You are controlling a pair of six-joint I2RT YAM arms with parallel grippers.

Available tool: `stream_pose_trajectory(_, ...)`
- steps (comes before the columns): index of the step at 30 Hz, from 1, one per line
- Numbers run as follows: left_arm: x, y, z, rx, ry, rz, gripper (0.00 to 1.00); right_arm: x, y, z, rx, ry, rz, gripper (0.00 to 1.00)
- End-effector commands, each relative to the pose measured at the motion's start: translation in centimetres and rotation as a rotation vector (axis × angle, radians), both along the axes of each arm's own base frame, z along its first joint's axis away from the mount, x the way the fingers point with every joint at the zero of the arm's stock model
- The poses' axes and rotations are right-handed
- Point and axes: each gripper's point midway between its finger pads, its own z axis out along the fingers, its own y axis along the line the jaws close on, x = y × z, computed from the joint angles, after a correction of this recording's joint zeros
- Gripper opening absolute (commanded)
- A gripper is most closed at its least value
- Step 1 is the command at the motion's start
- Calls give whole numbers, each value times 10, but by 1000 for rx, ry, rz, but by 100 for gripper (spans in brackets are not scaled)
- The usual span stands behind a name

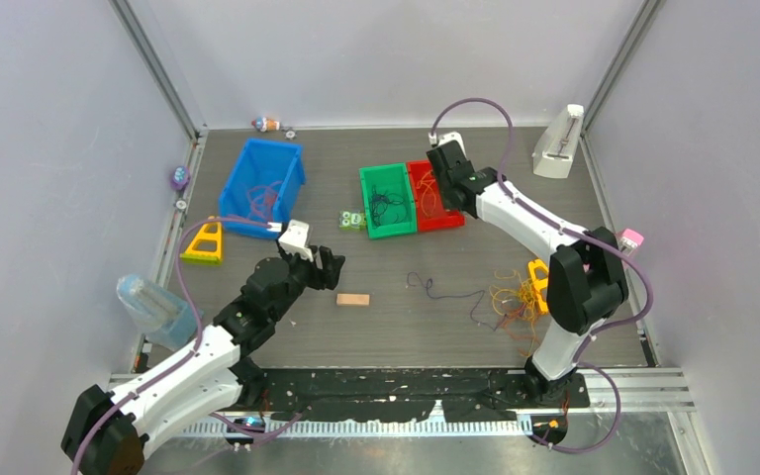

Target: Untangle the cables

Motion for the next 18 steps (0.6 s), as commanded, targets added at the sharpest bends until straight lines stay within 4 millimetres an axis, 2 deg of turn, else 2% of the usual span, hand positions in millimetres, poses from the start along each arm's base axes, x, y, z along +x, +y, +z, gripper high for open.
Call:
stream_pose_trajectory(1, 6, 1, 19, -49, -65, 24, 67, 16, 21, 28, -4, -51, 65, 5)
stream_pose_trajectory(4, 6, 1, 18, -48, -65, 24, 67, 20, 36, 34, 24, -54, 105, 5)
stream_pose_trajectory(7, 6, 1, 19, -50, -67, 25, 67, 23, 43, 39, 40, -60, 121, 5)
stream_pose_trajectory(9, 6, 1, 19, -50, -67, 24, 67, 23, 41, 41, 37, -59, 100, 20)
stream_pose_trajectory(11, 6, 1, 18, -46, -64, 25, 67, 20, 34, 41, 20, -59, 74, 50)
stream_pose_trajectory(13, 6, 1, 19, -48, -65, 25, 67, 15, 28, 39, 14, -62, 57, 61)
stream_pose_trajectory(15, 5, 1, 19, -52, -65, 24, 67, 9, 22, 36, 19, -63, 54, 66)
stream_pose_trajectory(18, 5, 0, 19, -56, -65, 20, 67, -2, 12, 33, 38, -55, 47, 68)
